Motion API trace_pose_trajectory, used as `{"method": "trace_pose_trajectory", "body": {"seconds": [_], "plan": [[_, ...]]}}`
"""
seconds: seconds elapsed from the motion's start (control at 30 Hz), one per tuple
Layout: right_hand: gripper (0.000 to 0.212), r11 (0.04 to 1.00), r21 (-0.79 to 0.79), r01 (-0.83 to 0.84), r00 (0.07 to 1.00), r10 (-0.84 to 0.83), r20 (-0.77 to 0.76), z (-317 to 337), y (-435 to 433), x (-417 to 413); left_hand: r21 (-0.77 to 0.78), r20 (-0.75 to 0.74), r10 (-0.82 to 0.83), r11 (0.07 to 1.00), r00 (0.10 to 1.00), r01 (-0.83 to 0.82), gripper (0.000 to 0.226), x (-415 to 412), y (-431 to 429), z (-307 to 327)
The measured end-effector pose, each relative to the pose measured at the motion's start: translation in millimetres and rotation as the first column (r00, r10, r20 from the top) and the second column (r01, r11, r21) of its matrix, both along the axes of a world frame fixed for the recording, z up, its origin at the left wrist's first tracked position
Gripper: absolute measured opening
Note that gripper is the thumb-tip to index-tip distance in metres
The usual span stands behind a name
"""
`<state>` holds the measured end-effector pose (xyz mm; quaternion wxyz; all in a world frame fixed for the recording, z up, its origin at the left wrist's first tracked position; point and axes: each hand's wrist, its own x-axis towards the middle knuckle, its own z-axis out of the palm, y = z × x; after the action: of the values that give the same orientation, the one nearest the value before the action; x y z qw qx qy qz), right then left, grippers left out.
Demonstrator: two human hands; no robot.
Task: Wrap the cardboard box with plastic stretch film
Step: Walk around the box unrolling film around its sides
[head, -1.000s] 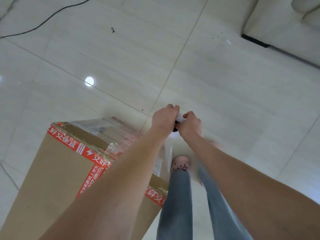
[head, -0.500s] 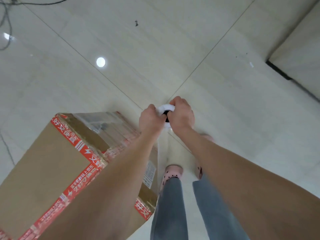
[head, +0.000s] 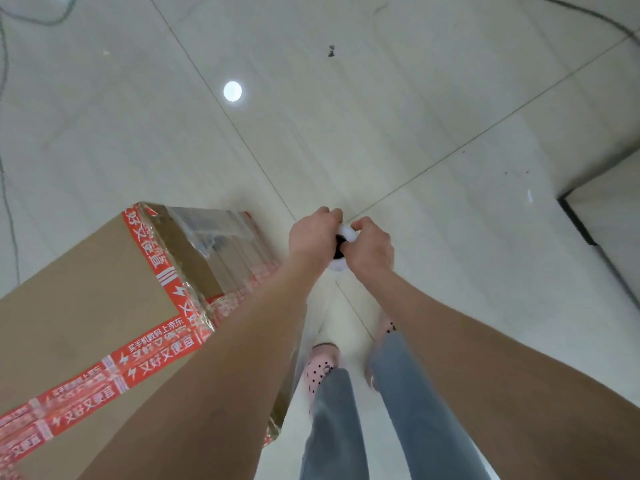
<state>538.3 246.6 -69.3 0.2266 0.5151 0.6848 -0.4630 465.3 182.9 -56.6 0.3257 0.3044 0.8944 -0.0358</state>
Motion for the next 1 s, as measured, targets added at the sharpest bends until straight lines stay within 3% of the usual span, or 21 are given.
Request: {"method": "trace_pose_trajectory", "body": {"seconds": [0.27,0.47,0.6,0.8,0.87,1.0], "plan": [[0.026,0.988,0.090,-0.129,0.983,0.139,-0.121,7.2,-1.8,-40.7,0.061,0.012,0.420,0.906,0.908,-0.420,0.018,-32.0,-20.2,-3.6],[0.037,0.988,-0.095,-0.124,0.989,0.115,-0.091,5.9,-21.3,-71.2,0.063,0.015,0.662,0.748,0.750,-0.661,0.020,-60.6,-50.9,-8.6],[0.039,0.988,-0.076,-0.133,0.988,0.127,-0.085,3.0,-30.3,-89.2,0.007,0.040,0.562,0.827,0.826,-0.563,0.024,-77.2,-60.8,-7.2],[0.031,0.979,0.020,-0.202,0.978,0.203,-0.039,3.8,-37.3,-111.8,0.007,0.014,0.164,0.986,0.986,-0.164,0.036,-101.1,-53.5,-5.8],[0.029,0.972,0.059,-0.226,0.972,0.229,-0.048,4.3,-34.8,-120.2,0.009,-0.014,0.133,0.991,0.991,-0.132,0.027,-110.2,-49.4,-6.2],[0.023,0.951,0.127,-0.283,0.954,0.293,-0.065,7.9,-26.0,-143.5,0.055,-0.011,0.224,0.973,0.974,-0.223,0.017,-128.2,-48.0,-7.8]]}}
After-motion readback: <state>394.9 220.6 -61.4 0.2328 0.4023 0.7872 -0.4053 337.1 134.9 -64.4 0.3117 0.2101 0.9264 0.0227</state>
